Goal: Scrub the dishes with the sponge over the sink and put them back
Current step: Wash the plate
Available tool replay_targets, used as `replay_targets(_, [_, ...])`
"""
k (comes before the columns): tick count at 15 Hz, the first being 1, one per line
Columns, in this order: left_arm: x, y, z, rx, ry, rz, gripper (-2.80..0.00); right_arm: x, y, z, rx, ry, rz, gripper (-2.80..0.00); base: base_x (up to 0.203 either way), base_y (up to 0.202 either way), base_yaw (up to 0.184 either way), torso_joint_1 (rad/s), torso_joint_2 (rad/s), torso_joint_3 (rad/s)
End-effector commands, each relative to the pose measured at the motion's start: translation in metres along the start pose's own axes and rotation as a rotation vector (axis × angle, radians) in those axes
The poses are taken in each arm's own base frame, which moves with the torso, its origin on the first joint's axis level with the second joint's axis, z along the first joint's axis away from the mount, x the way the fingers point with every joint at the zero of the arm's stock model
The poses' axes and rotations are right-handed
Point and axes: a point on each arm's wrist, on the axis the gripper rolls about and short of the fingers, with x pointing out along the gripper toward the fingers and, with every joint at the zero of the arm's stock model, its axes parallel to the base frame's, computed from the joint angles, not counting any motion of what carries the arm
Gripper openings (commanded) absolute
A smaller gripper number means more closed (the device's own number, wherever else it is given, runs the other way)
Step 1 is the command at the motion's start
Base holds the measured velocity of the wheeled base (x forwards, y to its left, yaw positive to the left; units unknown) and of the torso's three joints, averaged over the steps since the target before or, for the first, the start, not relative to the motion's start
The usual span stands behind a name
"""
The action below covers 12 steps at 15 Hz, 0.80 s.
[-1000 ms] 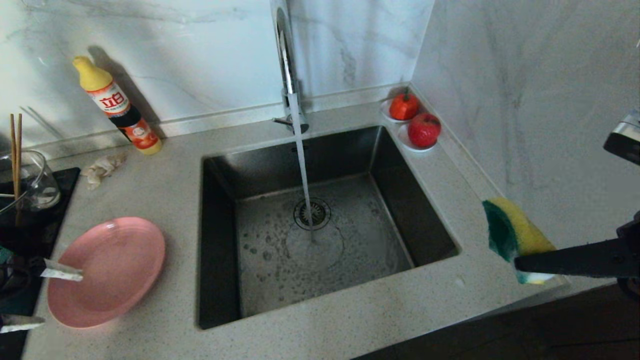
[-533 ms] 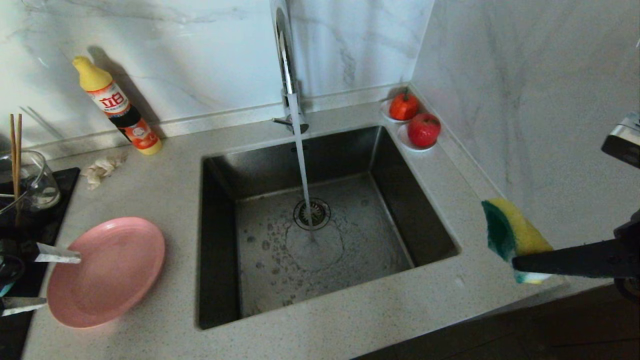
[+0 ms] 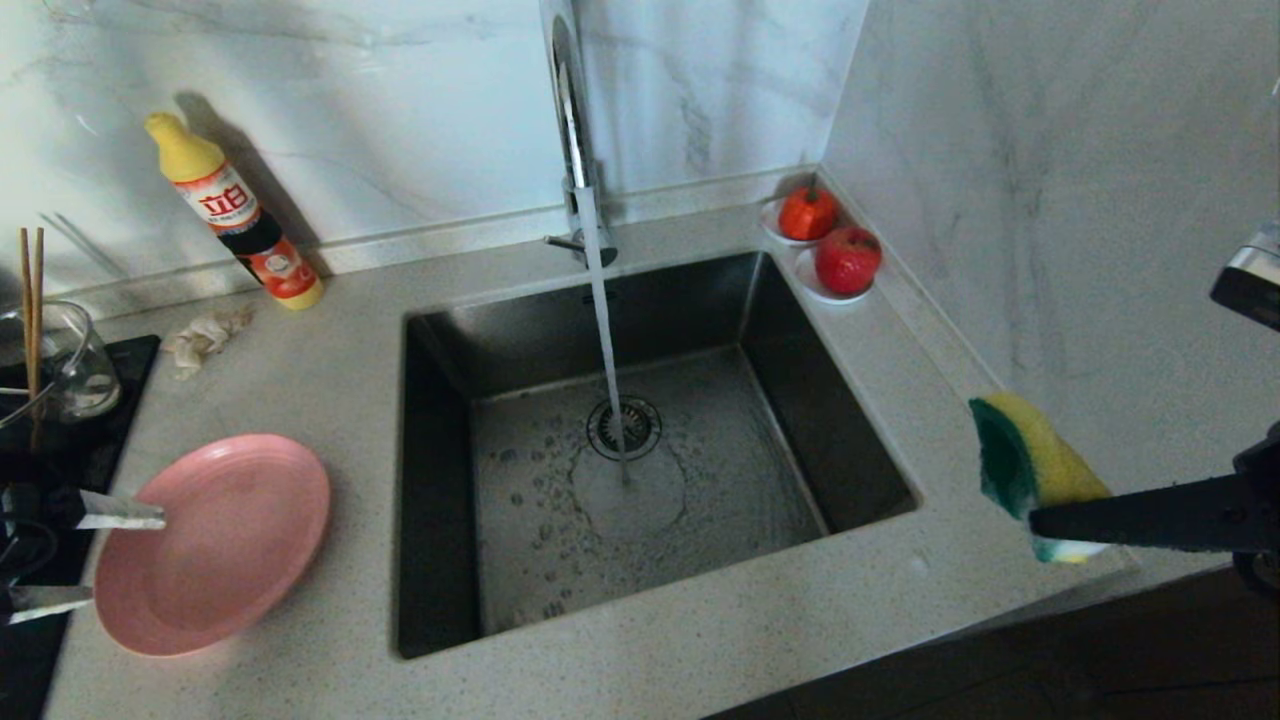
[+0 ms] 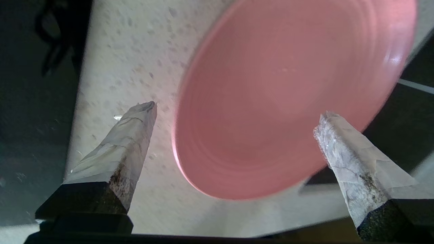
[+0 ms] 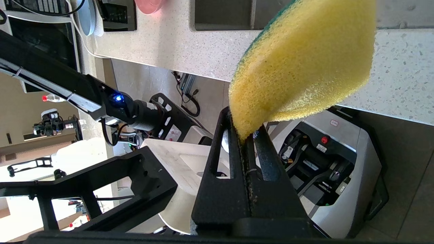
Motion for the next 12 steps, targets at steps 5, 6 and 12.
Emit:
replay_targets(5, [0.0079, 0.0063, -0.0064, 0.036, -0.003, -0.013, 0.00, 0.0024, -0.0019, -0.0007, 0.010, 0.012, -0.003, -2.80, 0.000, 0.000, 0.000, 0.000, 0.00, 0.000])
replay_targets(6, [0.0074, 0.0063, -0.0058, 0.037, -0.010, -0.018, 0.00, 0.0024, -0.0019, -0.0007, 0.010, 0.012, -0.003, -2.80, 0.000, 0.000, 0.000, 0.000, 0.00, 0.000])
replay_targets(12, [0.0103, 0.0080, -0.0068, 0.051, -0.020, -0.041, 0.00, 0.0033, -0.0023, -0.0004, 0.011, 0.014, -0.002, -2.80, 0.000, 0.000, 0.000, 0.000, 0.00, 0.000])
